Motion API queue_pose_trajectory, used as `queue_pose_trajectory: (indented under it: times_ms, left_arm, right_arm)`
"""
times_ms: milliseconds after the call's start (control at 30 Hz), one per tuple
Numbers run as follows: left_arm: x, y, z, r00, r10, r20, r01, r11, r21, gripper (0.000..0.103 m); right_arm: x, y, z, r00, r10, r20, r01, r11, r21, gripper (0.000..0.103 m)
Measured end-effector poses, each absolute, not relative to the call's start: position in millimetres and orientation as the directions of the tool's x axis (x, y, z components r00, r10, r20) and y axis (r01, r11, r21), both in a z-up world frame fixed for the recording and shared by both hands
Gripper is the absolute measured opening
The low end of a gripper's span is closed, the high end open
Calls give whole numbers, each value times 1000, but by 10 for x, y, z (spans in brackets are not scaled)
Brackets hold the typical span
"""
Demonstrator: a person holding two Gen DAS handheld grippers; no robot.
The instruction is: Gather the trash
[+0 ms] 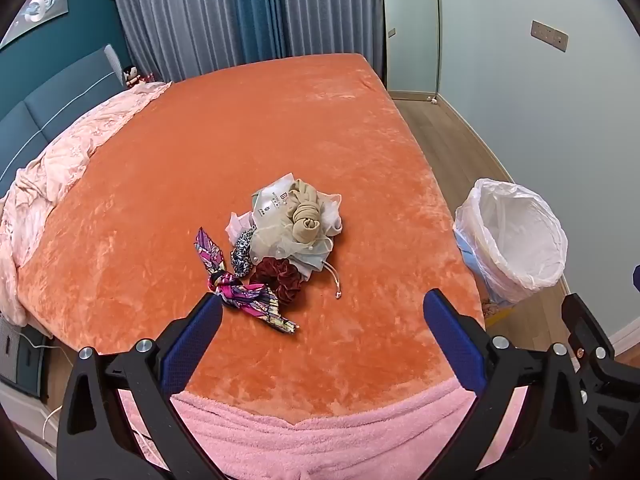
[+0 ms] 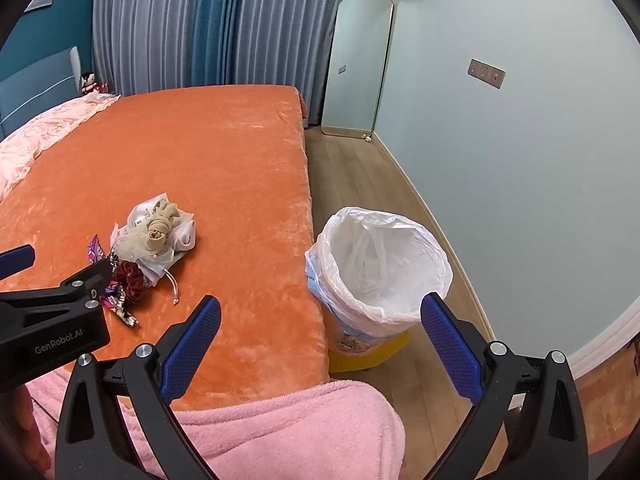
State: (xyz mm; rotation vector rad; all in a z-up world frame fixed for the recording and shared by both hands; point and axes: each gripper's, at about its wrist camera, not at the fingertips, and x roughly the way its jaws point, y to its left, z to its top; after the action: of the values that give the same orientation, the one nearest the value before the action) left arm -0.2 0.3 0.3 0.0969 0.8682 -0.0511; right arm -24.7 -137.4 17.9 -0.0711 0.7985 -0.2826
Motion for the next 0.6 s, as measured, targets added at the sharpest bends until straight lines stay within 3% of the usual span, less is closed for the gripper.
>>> queue_pose_trajectory:
  times_ms: [600]
  left_arm:
    - [16,55,22,649,-8,-760,81,995,59,96]
  right_arm:
    - [-259,-1388,179,663,-273,-697,222,961,-165,96]
